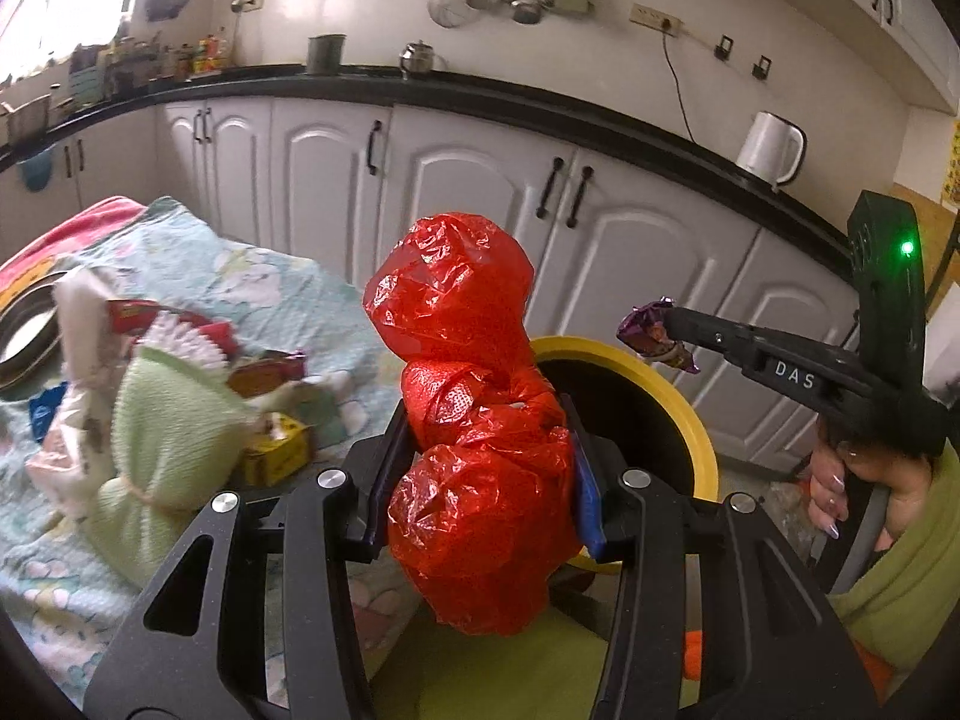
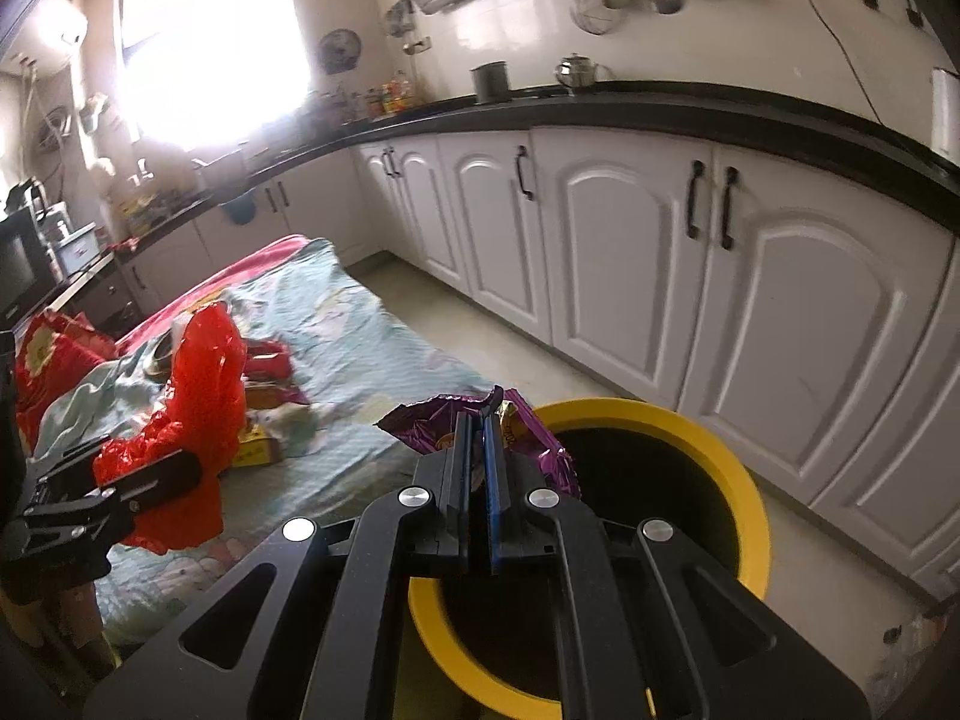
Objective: Collect trash
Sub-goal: 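Carry the red bag with the left gripper while the right gripper carries the wrapper to the bin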
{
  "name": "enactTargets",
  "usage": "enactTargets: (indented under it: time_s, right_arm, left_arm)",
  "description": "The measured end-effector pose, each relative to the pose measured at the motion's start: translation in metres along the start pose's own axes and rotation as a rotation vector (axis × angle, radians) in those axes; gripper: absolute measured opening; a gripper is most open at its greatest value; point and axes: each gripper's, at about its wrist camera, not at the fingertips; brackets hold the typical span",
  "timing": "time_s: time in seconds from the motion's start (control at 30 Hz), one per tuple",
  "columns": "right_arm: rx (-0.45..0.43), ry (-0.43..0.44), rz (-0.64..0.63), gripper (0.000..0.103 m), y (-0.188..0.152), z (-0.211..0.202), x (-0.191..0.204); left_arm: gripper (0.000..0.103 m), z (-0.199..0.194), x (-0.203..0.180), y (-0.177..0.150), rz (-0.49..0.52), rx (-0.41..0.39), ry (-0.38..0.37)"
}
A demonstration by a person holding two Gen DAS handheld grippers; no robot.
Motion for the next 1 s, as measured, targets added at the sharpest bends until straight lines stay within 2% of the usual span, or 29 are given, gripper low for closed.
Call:
enactTargets:
  time_s: [0.3,0.73,1.0]
  right_arm:
    - [0.027,-0.032,0.074,0.004,-0.009,0.001,-0.028]
    - [0.092,-0.062,0.16,0.004,-0.026,0.011,-0.067]
    - [0.126,-0.047,0.203,0.007,-0.034,0.024,-0.077]
  left_arm:
    - [0.038,0.033,-0.025,-0.007,0.069,0.05,-0.04]
    - [0.039,0.098,-0.056,-0.027,0.128,0.195,-0.117]
    - [0.04,0.113,-0.064,-0.03,0.143,0.223,-0.132]
Point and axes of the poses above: each gripper's, at about its wrist camera, not at the fingertips, and z roughly the way its jaws point, x to its left, y to its top, and after that the axes turned 5 degrees about -z, right-handed
